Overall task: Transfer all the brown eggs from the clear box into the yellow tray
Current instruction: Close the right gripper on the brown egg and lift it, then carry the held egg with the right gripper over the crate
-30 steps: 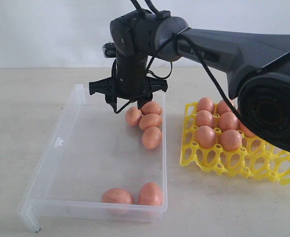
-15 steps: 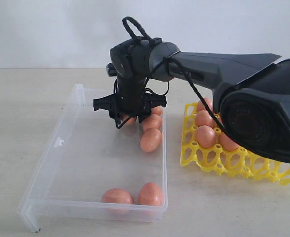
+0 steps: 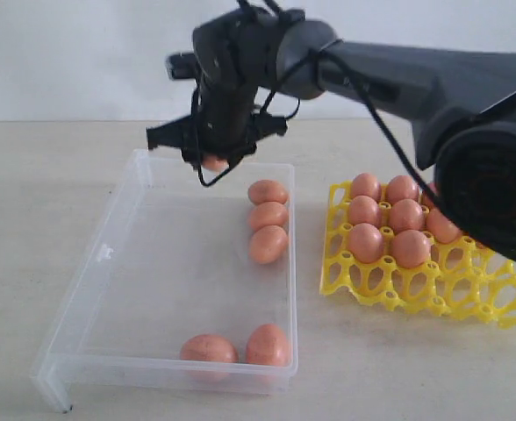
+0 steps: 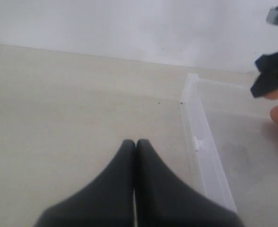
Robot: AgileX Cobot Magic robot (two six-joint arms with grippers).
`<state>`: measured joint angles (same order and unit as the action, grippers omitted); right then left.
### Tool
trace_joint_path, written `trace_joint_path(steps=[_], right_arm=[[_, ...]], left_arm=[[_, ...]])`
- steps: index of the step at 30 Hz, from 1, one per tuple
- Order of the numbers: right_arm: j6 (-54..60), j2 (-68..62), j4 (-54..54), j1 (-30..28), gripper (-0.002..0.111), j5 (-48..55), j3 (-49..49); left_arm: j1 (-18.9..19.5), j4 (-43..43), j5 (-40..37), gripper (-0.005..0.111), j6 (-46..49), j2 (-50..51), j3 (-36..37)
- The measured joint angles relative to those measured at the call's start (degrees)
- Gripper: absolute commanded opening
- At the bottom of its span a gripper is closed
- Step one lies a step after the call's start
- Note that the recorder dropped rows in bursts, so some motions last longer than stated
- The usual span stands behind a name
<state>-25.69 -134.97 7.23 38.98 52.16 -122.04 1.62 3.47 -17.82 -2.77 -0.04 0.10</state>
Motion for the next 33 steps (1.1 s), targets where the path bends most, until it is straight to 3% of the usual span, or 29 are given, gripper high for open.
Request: trace_joint_path(steps=[7,11,13,14,15,16,17,19,21,23,27,33], right_arm=[[-0.4,10.07,14.09,6.01,0.0,-5.25,1.67],[-11.82,14.17,24.28,11.02,0.0,-6.25,11.45],[-32.71,17.43,36.57,12.26,0.0,-6.3,23.55],[-49.13,21.25,46.87,12.26,0.0,-5.74,33.63],[-55.63,23.73,51.36,12.13,0.0,-5.65,38.7],[-70.68,29.49,63.17,11.26,0.0,-6.26,48.3],[-76.3,31.9,68.22,10.51,0.0,-6.71,51.85],[-91.23,40.72,85.32,4.98,0.0,-8.56,63.72],[-93.48,44.04,89.47,-1.25,0.0,-13.58,67.65],[-92.98,45.66,90.97,-8.87,0.0,-22.99,68.63],[-92.89,48.09,91.73,-21.29,0.0,-29.87,68.74],[-94.08,51.68,91.81,-30.6,0.0,-38.59,68.87]], left_arm=[[0.0,0.0,0.0,-0.004,0.0,0.0,0.0],[0.0,0.0,0.0,-0.004,0.0,0.0,0.0],[0.0,0.0,0.0,-0.004,0.0,0.0,0.0],[0.0,0.0,0.0,-0.004,0.0,0.0,0.0],[0.0,0.0,0.0,-0.004,0.0,0.0,0.0],[0.0,0.0,0.0,-0.004,0.0,0.0,0.0],[0.0,0.0,0.0,-0.004,0.0,0.0,0.0],[0.0,0.0,0.0,-0.004,0.0,0.0,0.0],[0.0,0.0,0.0,-0.004,0.0,0.0,0.0],[0.0,0.0,0.0,-0.004,0.0,0.0,0.0],[0.0,0.0,0.0,-0.004,0.0,0.0,0.0],[0.0,0.0,0.0,-0.004,0.0,0.0,0.0]])
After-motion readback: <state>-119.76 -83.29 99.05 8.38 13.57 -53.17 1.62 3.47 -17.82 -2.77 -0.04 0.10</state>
